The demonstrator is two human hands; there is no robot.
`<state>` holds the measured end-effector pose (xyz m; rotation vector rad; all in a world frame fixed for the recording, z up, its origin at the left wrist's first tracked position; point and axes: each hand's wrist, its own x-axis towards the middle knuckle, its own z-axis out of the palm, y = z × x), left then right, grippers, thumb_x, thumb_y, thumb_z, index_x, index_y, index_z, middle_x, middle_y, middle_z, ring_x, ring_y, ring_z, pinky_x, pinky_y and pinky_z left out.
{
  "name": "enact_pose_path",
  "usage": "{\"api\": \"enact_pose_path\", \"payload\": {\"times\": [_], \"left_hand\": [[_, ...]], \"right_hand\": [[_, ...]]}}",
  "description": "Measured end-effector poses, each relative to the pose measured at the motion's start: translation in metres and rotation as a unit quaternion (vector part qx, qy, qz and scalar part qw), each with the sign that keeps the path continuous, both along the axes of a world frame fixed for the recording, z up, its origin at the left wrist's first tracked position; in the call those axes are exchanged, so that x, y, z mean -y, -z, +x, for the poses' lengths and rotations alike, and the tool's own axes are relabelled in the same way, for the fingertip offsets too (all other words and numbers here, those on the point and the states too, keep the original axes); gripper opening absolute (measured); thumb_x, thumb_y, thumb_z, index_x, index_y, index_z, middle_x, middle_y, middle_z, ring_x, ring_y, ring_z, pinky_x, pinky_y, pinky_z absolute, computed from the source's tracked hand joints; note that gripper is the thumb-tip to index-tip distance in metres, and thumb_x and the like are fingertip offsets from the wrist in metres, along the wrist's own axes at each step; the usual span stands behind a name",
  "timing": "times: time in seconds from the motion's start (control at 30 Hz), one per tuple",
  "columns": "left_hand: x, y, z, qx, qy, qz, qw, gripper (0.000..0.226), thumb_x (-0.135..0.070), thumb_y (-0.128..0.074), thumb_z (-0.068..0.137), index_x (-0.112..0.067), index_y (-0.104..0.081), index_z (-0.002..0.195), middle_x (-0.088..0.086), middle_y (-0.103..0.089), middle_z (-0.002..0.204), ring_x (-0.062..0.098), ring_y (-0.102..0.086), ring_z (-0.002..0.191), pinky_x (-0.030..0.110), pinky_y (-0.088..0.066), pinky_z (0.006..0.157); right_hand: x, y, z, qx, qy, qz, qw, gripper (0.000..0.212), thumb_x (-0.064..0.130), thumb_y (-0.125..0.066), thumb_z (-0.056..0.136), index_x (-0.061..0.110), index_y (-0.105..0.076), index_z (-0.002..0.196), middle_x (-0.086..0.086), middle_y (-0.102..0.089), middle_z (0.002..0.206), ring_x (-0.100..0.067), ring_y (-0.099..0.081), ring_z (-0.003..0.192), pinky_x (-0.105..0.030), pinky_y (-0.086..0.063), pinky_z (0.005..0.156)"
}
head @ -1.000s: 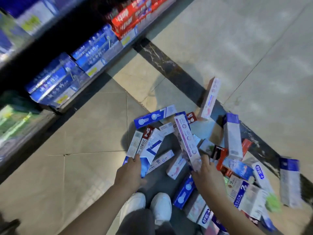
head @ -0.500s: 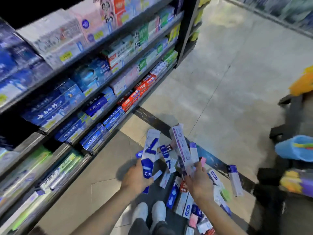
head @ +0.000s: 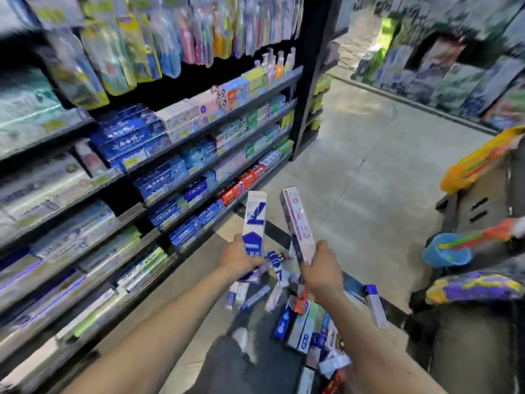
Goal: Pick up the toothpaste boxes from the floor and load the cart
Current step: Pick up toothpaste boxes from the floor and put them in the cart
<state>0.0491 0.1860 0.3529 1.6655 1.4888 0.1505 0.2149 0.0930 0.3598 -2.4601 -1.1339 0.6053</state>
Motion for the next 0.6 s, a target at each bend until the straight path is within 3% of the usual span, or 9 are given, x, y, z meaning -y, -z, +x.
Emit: {"api": "enact_pose_path", "payload": {"times": [0.2, 0.3, 0.43, 0.6], "left_hand": [[0.098, -0.039, -0.044, -0.013, -0.07, 0.034, 0.997, 0.058, -0.029, -0.073, 0.079, -0.007, -0.046, 0.125, 0.013, -0.058, 0.126, 0.029, -0.056, 0.114, 0.029, -0.043, 0.085], [0.141, -0.049, -0.08, -0.004, -0.105, 0.037, 0.994, 0.062, -0.029, -0.075, 0.076, -0.009, -0.044, 0.126, 0.011, -0.057, 0.128, 0.028, -0.056, 0.113, 0.032, -0.045, 0.088], [0.184, -0.064, -0.134, -0.013, -0.15, 0.032, 0.988, 0.061, -0.029, -0.074, 0.075, -0.009, -0.044, 0.125, 0.011, -0.057, 0.125, 0.028, -0.057, 0.11, 0.032, -0.047, 0.087], [0.233, -0.086, -0.231, -0.028, -0.243, 0.053, 0.968, 0.057, -0.034, -0.073, 0.073, -0.011, -0.048, 0.119, 0.01, -0.061, 0.118, 0.028, -0.06, 0.104, 0.033, -0.05, 0.085]], "right_hand": [[0.077, -0.026, -0.04, 0.015, -0.067, 0.018, 0.997, 0.049, 0.027, -0.06, 0.087, 0.006, -0.039, 0.125, -0.019, -0.055, 0.115, -0.038, -0.059, 0.099, -0.042, -0.051, 0.078], [0.105, -0.034, -0.068, 0.016, -0.108, 0.019, 0.994, 0.042, 0.021, -0.059, 0.086, 0.008, -0.041, 0.123, -0.018, -0.057, 0.114, -0.038, -0.059, 0.101, -0.035, -0.049, 0.077], [0.129, -0.042, -0.119, 0.006, -0.16, 0.014, 0.987, 0.042, 0.022, -0.056, 0.089, 0.007, -0.041, 0.125, -0.018, -0.056, 0.118, -0.037, -0.058, 0.106, -0.036, -0.046, 0.076], [0.139, -0.052, -0.213, -0.01, -0.257, 0.047, 0.965, 0.034, 0.017, -0.06, 0.081, 0.005, -0.046, 0.109, -0.019, -0.058, 0.107, -0.037, -0.059, 0.099, -0.043, -0.05, 0.08]]}}
